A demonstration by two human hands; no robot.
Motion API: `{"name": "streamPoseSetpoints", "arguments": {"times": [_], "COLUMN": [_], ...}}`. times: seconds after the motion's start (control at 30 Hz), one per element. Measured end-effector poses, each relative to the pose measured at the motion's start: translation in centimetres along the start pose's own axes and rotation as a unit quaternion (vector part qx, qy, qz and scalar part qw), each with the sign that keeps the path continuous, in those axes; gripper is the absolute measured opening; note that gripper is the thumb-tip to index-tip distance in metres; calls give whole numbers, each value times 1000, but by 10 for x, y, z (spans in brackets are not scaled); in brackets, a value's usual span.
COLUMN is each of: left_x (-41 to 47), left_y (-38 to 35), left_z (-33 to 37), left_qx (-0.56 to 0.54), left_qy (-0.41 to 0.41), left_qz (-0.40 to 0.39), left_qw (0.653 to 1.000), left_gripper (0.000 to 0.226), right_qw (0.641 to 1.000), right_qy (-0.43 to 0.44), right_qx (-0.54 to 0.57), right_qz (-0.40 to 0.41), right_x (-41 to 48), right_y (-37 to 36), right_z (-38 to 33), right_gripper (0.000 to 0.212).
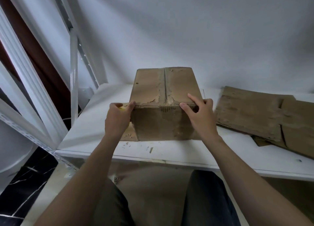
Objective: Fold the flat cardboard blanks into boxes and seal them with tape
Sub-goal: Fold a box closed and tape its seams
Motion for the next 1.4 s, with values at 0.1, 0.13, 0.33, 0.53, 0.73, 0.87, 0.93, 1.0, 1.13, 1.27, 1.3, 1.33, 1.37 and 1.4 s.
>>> {"name": "streamPoseSetpoints", "arguments": {"times": [0.1,0.13,0.33,0.53,0.73,0.87,0.93,1.0,1.13,1.27,1.3,1.33,1.37,1.4], "left_x": [3,3,-41,-97,-123,-116,-115,-112,-95,-86,-83,-80,-77,-74], "left_y": [24,35,79,65,56,61,65,69,72,66,65,65,65,64], "left_z": [20,28,80,91,72,50,43,37,37,44,45,45,45,43], "left_qx": [43,46,-94,-270,-364,-318,-324,-315,-287,-304,-309,-320,-333,-337], "left_qy": [-42,-54,-157,-89,15,-4,12,25,-16,-25,-21,-12,-3,2], "left_qz": [15,33,6,-183,-288,-240,-252,-256,-209,-185,-172,-158,-146,-137], "left_qw": [998,997,983,941,886,917,912,914,935,934,935,934,932,932], "left_gripper": [54,52,36,25,23,11,13,18,12,13,15,17,18,17], "right_qw": [996,991,967,976,972,964,950,936,922,918,917,914,912,909], "right_qy": [40,55,149,175,233,263,303,340,370,381,383,387,392,397], "right_qx": [-77,-119,-205,72,24,-28,-55,-77,-66,-9,-8,-15,-25,-32], "right_qz": [-3,-4,-26,-107,-27,-32,-42,-47,-88,-113,-116,-119,-122,-125], "right_x": [-1,-1,-9,-72,-114,-120,-122,-120,-106,-91,-85,-78,-70,-62], "right_y": [8,12,38,74,88,95,97,96,96,96,96,97,99,100], "right_z": [-6,-11,-52,-116,-122,-122,-128,-134,-138,-129,-125,-120,-115,-110], "right_gripper": [68,68,85,87,59,52,51,51,54,52,48,43,39,38]}}
Point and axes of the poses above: each hand's wrist, its own x-axis towards the middle knuckle, its own y-axis out of the back of the hand, z = x × y, the point moved 4 cm from there along x, towards the middle knuckle, and after that the axes turned 10 degrees about z, right-handed, at the moved point
